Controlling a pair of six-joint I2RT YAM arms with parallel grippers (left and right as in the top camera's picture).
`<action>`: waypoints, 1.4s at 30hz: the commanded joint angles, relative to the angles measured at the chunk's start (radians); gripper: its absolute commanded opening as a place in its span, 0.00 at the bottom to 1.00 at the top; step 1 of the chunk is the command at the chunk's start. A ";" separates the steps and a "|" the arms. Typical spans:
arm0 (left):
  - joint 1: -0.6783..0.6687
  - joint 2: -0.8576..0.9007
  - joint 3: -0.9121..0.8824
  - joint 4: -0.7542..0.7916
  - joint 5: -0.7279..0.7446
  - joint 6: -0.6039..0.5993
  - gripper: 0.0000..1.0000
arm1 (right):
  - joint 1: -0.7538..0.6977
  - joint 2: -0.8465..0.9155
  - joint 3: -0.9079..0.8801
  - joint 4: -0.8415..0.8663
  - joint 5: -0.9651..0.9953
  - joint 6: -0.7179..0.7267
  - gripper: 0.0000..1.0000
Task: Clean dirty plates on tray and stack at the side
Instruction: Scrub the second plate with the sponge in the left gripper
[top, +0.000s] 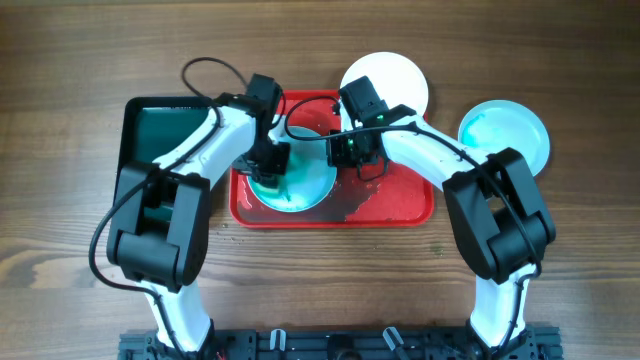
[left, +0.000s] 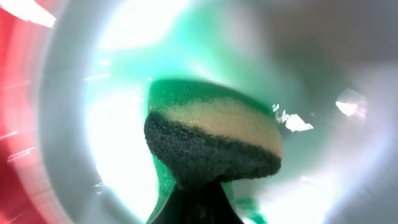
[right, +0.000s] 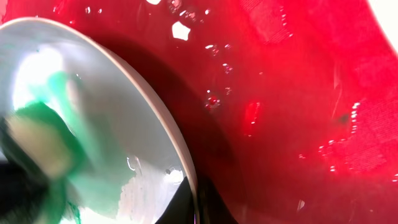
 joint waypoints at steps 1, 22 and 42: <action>-0.061 0.048 -0.042 0.017 0.220 0.179 0.04 | 0.003 0.018 0.010 0.003 0.016 0.003 0.04; -0.052 0.048 -0.042 0.339 -0.608 -0.502 0.04 | 0.003 0.018 0.010 0.003 0.019 -0.002 0.04; -0.117 0.050 -0.042 0.076 0.264 0.069 0.04 | 0.002 0.018 0.010 0.003 0.018 0.008 0.04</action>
